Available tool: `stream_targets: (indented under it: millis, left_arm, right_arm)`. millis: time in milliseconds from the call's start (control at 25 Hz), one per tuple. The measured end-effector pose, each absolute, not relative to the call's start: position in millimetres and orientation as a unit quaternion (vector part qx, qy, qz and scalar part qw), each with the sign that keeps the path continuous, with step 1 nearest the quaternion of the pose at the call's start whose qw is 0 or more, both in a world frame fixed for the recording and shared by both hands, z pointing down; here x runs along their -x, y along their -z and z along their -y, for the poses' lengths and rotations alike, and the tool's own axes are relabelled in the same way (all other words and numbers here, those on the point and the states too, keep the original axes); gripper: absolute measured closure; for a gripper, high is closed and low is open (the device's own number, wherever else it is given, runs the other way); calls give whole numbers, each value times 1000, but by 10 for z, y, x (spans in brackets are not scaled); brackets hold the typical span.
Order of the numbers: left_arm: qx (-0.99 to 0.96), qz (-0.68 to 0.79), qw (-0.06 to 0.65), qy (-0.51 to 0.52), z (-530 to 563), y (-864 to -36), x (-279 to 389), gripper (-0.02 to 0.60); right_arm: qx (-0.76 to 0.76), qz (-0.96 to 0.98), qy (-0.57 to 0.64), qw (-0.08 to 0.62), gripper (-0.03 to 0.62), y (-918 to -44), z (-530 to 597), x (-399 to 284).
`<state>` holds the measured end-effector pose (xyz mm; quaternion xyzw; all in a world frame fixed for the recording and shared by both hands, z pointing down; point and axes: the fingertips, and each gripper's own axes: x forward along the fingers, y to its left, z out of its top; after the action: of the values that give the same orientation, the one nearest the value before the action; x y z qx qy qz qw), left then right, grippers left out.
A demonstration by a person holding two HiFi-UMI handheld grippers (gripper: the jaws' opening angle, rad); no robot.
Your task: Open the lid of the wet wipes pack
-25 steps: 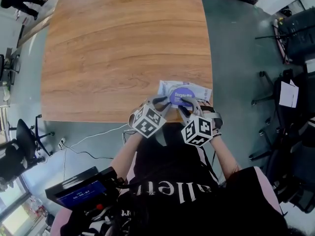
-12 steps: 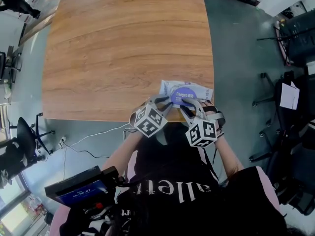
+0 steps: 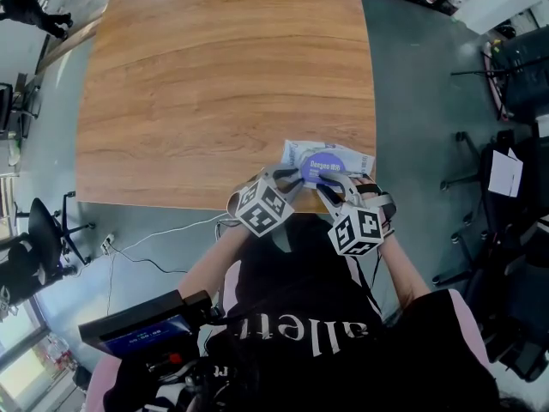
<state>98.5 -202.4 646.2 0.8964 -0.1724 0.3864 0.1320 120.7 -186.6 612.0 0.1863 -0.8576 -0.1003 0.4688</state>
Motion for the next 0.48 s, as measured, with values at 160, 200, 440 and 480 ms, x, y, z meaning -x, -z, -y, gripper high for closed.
stream_targets:
  millis: [160, 200, 440, 480]
  left_arm:
    - [-897, 169, 131, -387, 2023, -6459, -985, 495]
    - [-897, 169, 131, -387, 2024, -6463, -985, 495]
    - [-897, 166, 131, -387, 2025, -6465, -990, 495]
    - [-897, 165, 129, -388, 2021, -6467, -994, 495]
  right_arm:
    - [-187, 861, 87, 465, 531, -6130, 1838, -1198]
    - [-187, 862, 83, 464, 539, -6135, 1835, -1199]
    - [-183, 865, 80, 461, 543, -6117, 1838, -1197]
    - [-188, 869, 80, 451, 545, -6071, 1849, -1188]
